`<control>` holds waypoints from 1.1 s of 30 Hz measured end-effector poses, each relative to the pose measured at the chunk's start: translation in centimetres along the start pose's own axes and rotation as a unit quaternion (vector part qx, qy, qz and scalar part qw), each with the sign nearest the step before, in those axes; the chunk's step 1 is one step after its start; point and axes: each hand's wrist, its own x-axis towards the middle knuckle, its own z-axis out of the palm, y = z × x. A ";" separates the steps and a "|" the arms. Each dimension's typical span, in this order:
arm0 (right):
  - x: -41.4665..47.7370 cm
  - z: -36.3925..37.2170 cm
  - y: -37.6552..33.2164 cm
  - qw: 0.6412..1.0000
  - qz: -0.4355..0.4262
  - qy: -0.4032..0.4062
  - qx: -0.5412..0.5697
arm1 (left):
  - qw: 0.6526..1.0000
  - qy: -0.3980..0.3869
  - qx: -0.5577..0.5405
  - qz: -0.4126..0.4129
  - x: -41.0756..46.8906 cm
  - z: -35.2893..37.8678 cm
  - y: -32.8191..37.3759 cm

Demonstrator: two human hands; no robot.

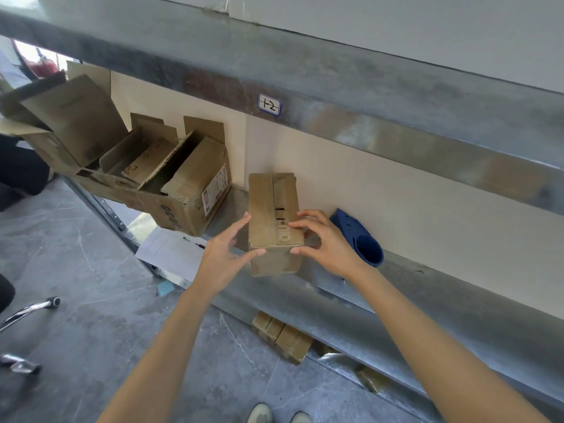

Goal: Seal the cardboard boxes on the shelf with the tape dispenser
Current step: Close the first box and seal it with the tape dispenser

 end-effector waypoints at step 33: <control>-1.5 0.8 -2.3 0.994 -0.042 0.000 -0.097 | 0.997 0.078 -0.003 -0.019 -0.9 -0.7 0.6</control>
